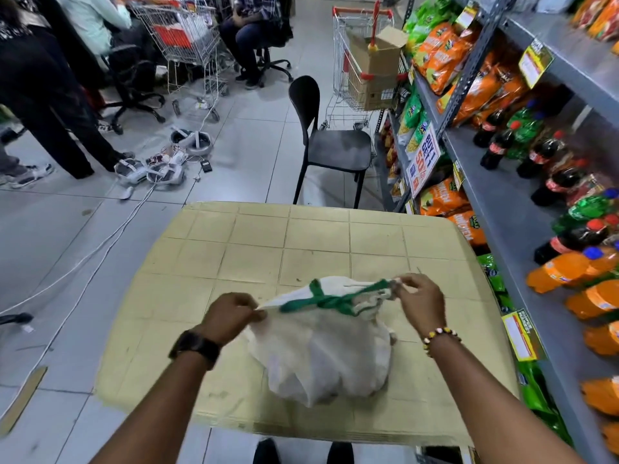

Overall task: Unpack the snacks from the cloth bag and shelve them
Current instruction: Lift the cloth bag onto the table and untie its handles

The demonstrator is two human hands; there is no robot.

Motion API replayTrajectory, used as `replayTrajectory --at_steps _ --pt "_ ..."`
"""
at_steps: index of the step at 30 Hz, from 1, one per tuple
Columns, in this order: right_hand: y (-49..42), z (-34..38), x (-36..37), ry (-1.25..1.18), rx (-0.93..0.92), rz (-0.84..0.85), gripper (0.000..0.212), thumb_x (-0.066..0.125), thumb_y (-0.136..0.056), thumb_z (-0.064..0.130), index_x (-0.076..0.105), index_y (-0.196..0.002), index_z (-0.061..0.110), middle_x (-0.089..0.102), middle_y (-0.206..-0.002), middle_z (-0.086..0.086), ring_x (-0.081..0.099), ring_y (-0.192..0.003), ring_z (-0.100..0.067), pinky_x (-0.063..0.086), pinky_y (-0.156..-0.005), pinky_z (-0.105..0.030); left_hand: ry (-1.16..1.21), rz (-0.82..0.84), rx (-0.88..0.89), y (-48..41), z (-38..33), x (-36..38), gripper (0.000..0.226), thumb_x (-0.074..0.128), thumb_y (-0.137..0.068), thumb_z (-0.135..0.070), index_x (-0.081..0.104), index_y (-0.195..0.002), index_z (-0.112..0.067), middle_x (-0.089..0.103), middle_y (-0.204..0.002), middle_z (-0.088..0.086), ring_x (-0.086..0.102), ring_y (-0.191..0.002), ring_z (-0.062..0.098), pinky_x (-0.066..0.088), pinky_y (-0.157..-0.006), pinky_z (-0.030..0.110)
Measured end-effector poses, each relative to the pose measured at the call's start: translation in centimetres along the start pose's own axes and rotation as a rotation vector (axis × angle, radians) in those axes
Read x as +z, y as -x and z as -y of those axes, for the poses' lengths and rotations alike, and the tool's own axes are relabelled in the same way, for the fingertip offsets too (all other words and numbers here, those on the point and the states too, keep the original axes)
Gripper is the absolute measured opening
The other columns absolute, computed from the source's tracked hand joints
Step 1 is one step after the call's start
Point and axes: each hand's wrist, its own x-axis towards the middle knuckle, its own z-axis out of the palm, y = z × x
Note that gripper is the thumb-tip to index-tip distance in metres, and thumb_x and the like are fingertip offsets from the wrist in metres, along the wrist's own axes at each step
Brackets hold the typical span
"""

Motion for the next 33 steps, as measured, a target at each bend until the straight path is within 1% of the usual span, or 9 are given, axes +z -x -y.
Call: replayTrajectory --at_steps 3,7,11,14,17,21,25,28,33 --pt "-0.2 -1.7 -1.3 0.033 0.252 -0.058 0.015 0.064 -0.084 0.007 0.071 -0.095 0.014 0.067 -0.108 -0.013 0.064 -0.096 -0.030 0.046 -0.080 -0.030 -0.225 0.266 -0.107 0.4 3.2 -2.0 0.012 0.074 -0.072 -0.010 0.074 -0.061 -0.016 0.073 -0.073 0.002 0.065 -0.079 0.022 0.047 -0.068 0.025" --pt "2.9 -0.6 -0.1 0.038 0.045 -0.070 0.031 0.062 -0.078 -0.001 0.067 -0.102 0.018 0.064 -0.107 -0.003 0.062 -0.091 -0.018 0.046 -0.080 -0.025 -0.535 0.295 -0.015 1.1 3.7 -1.7 0.022 0.069 -0.072 -0.024 0.071 -0.094 -0.027 0.069 -0.108 -0.002 0.064 -0.100 0.017 0.052 -0.083 0.025" --pt "7.2 1.9 3.6 0.128 -0.265 0.361 0.028 0.063 -0.066 0.012 0.070 -0.087 0.030 0.070 -0.092 0.014 0.065 -0.090 -0.007 0.052 -0.083 -0.024 -0.376 0.180 0.259 1.7 0.1 1.8 0.029 0.070 -0.073 -0.048 0.062 -0.097 -0.035 0.065 -0.103 -0.009 0.063 -0.094 0.015 0.050 -0.081 0.029" --pt "8.6 2.0 6.3 0.471 -0.496 0.637 0.049 0.059 -0.065 0.031 0.062 -0.114 0.037 0.062 -0.122 0.015 0.054 -0.117 -0.011 0.044 -0.101 -0.033 -0.665 0.248 0.403 2.1 -1.6 6.2 0.050 0.062 -0.065 -0.064 0.058 -0.101 -0.030 0.069 -0.099 -0.006 0.065 -0.090 0.022 0.046 -0.070 0.029" --pt "8.9 1.5 7.1 0.658 -0.494 0.709 0.062 0.059 -0.068 0.045 0.047 -0.129 0.040 0.052 -0.136 0.015 0.046 -0.128 -0.017 0.034 -0.108 -0.037 -0.919 0.179 0.486 2.4 -1.4 8.6 0.034 0.061 -0.074 -0.045 0.057 -0.102 -0.026 0.070 -0.098 0.002 0.066 -0.089 0.033 0.045 -0.068 0.033" --pt "9.9 0.8 6.2 0.580 -0.406 0.746 0.070 0.056 -0.065 0.046 0.036 -0.132 0.041 0.064 -0.121 0.008 0.055 -0.114 -0.018 0.040 -0.099 -0.032 -0.569 0.244 0.404 1.8 -0.2 7.0 0.017 0.055 -0.086 -0.036 0.068 -0.090 -0.024 0.071 -0.084 -0.004 0.065 -0.078 0.021 0.046 -0.061 0.028" --pt "11.2 -0.5 3.5 0.467 -0.310 0.872 0.034 0.054 -0.070 0.047 0.040 -0.100 0.039 0.057 -0.080 0.012 0.055 -0.075 -0.015 0.032 -0.056 -0.019 0.129 0.258 0.227 0.8 0.0 1.0 0.008 0.069 -0.089 -0.022 0.072 -0.083 -0.019 0.072 -0.073 -0.002 0.065 -0.067 0.012 0.050 -0.067 0.030" --pt "9.9 -2.0 0.8 0.627 -0.293 0.825 0.021 0.044 -0.075 0.049 0.046 -0.090 0.034 0.064 -0.079 0.006 0.055 -0.069 -0.016 0.038 -0.061 -0.030 0.425 0.268 0.132 0.7 1.0 -3.5 0.008 0.071 -0.087 -0.009 0.074 -0.089 -0.016 0.073 -0.081 -0.002 0.067 -0.075 0.014 0.051 -0.069 0.031" --pt "6.5 -3.1 -2.5 1.148 -0.034 0.661 0.042 0.046 -0.083 0.034 0.051 -0.124 0.028 0.059 -0.126 -0.001 0.048 -0.124 -0.027 0.030 -0.103 -0.050 -0.186 0.786 -0.148 2.3 3.1 -7.6 0.058 0.075 -0.068 -0.066 0.073 -0.109 -0.025 0.077 -0.098 -0.006 0.071 -0.090 0.009 0.055 -0.084 0.033"
